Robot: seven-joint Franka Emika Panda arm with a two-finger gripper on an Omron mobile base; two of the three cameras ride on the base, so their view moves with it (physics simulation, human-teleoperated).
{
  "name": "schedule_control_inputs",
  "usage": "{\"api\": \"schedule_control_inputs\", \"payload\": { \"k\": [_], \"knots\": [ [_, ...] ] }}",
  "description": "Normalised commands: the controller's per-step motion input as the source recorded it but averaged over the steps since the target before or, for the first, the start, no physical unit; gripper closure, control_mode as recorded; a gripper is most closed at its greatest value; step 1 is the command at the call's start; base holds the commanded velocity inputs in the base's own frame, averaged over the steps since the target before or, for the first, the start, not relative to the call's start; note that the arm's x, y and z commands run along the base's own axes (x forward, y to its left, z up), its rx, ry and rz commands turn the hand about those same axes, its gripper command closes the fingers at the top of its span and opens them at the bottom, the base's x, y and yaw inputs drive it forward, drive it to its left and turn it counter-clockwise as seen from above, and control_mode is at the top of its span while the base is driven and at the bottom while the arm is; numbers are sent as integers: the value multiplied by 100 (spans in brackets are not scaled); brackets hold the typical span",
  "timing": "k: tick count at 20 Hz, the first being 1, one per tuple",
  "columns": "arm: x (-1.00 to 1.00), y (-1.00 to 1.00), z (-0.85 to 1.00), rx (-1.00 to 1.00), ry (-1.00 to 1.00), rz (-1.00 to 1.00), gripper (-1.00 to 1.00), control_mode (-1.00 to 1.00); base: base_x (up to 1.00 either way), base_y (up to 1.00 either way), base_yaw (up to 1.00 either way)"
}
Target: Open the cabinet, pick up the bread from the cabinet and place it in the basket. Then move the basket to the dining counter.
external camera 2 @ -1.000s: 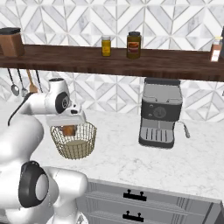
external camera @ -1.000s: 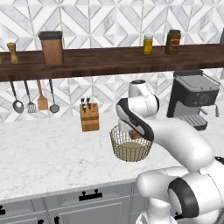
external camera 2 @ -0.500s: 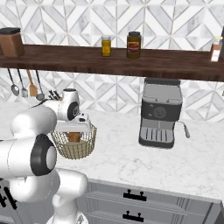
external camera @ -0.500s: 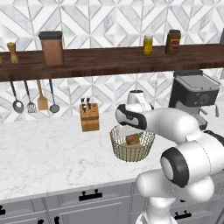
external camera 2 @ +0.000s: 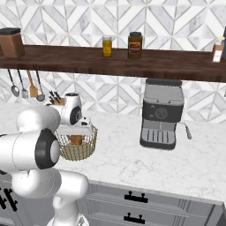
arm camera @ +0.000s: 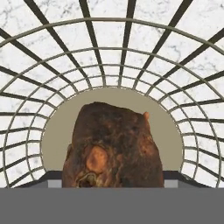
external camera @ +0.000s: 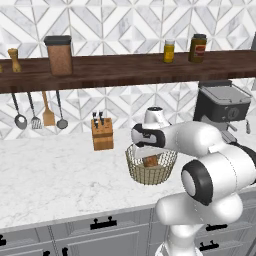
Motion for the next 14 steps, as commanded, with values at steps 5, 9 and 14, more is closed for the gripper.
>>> {"api": "schedule_control_inputs", "payload": {
  "k": [5,9,14],
  "knots": [
    [1,0,1,0,0,0,-100,-100,0,0,0],
    [-4,-1,31,0,-4,0,-100,-100,0,0,0],
    [-14,2,49,-5,-4,0,-100,-100,0,0,0]
  ]
}}
